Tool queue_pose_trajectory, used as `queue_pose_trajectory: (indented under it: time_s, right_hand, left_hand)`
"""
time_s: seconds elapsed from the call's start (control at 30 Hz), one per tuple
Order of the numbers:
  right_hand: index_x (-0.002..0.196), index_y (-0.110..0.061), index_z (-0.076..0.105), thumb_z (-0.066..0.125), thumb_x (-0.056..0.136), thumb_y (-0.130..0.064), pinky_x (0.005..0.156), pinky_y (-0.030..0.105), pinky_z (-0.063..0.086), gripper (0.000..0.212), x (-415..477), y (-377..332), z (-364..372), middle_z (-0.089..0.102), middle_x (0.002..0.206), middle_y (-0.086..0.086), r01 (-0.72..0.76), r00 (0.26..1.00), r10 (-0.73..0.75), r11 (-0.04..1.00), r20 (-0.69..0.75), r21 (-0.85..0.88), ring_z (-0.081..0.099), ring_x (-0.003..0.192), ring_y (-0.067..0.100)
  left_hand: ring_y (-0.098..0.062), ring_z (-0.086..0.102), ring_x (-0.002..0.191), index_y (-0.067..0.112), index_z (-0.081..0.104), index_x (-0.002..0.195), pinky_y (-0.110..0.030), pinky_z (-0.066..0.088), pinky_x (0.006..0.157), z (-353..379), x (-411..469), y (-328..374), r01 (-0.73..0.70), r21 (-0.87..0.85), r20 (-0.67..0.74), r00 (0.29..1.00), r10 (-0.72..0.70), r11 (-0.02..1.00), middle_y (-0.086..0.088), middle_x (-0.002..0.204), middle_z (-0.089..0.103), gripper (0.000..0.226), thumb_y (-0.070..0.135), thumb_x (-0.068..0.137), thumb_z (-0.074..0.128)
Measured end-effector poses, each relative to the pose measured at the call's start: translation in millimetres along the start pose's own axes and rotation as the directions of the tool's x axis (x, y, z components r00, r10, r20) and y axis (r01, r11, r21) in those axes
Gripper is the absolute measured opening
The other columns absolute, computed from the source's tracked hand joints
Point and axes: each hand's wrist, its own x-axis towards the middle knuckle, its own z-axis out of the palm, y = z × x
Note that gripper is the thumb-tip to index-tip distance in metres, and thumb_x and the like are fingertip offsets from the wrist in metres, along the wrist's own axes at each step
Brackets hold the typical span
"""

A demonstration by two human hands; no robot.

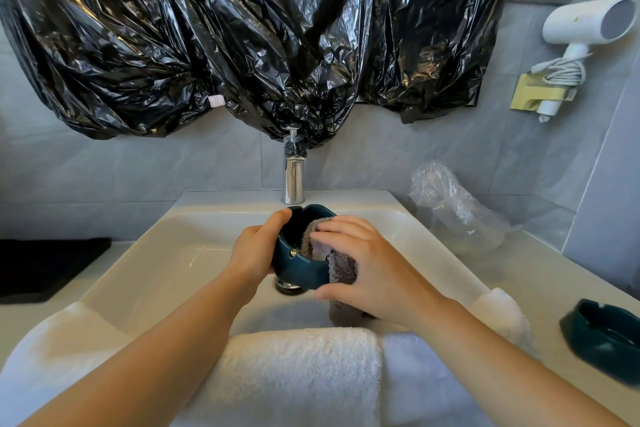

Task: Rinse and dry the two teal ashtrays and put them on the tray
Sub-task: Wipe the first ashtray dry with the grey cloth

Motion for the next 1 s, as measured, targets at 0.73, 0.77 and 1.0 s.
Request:
queue_pose_trajectory:
  time_s: [0.73,0.77,1.0]
  right_hand:
    - [0.118,-0.029,0.066,0.070,0.087,-0.032,0.090,0.017,0.048,0.032,-10,-18,6,0.067,0.113,-0.016,-0.280,0.875,0.398,0.880,-0.276,0.384,0.058,0.106,0.000]
    - [0.124,-0.028,0.064,0.064,0.091,-0.033,0.097,0.019,0.044,0.034,-9,-21,9,0.064,0.118,-0.016,-0.267,0.911,0.331,0.928,-0.247,0.259,0.052,0.112,0.001]
    - [0.141,-0.025,0.046,0.032,0.090,-0.051,0.105,0.020,0.032,0.059,-12,-29,8,0.047,0.136,-0.010,-0.160,0.959,0.149,0.987,-0.241,-0.028,0.036,0.124,0.005]
  left_hand:
    - [-0.031,0.062,0.097,0.016,0.065,0.089,-0.045,0.051,0.089,3,-8,2,-0.080,0.118,0.064,0.995,0.073,0.990,-0.013,0.096,0.069,0.038,0.050,0.092,0.048]
    - [-0.031,0.062,0.096,0.015,0.066,0.089,-0.046,0.051,0.090,3,-8,2,-0.082,0.116,0.065,0.995,0.074,0.990,-0.013,0.095,0.069,0.039,0.050,0.092,0.049]
    - [-0.032,0.064,0.098,0.017,0.066,0.088,-0.050,0.052,0.094,3,-7,2,-0.058,0.069,0.049,0.997,0.055,0.996,-0.014,0.097,0.070,0.038,0.052,0.090,0.050]
